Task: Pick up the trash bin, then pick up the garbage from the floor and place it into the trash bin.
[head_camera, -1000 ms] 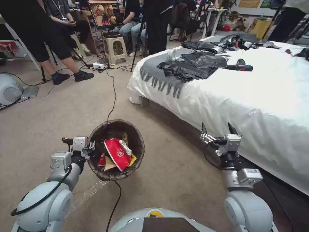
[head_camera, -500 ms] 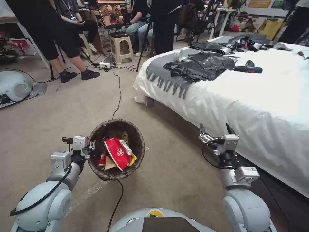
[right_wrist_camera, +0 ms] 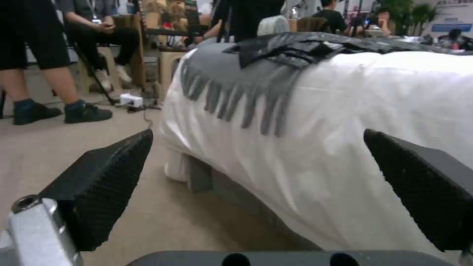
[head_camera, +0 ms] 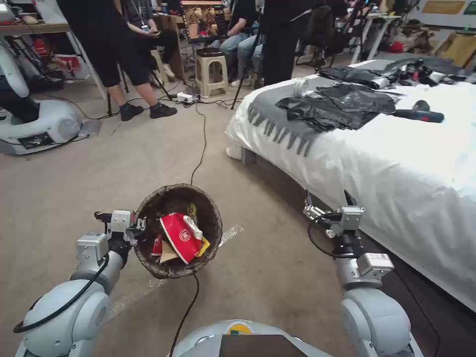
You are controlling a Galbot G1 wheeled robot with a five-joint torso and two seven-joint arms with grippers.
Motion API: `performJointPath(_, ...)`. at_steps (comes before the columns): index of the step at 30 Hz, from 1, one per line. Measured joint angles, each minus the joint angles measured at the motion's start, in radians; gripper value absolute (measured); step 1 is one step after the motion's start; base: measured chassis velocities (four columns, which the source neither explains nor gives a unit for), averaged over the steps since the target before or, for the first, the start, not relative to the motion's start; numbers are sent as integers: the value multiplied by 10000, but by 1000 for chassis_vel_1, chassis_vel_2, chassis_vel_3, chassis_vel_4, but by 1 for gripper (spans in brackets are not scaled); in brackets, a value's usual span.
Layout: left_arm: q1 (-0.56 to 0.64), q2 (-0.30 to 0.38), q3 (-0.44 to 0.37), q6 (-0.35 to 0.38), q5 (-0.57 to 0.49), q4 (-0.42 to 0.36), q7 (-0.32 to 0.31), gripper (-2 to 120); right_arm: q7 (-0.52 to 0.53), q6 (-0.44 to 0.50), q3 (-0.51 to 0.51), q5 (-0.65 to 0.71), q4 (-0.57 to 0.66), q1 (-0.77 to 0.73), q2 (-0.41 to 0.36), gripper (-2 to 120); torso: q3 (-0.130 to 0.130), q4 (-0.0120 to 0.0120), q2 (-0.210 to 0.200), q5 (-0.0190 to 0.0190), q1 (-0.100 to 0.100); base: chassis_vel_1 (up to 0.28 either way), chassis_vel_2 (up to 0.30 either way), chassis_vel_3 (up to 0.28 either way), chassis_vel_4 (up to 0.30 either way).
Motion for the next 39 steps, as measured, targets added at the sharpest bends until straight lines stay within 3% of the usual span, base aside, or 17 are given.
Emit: performJointPath(39,-65,-15,35,-59,49,0,-4,3,155,-92,-105,51,-188,201,45,100,0,-1,0,0,0,70,75,72,75)
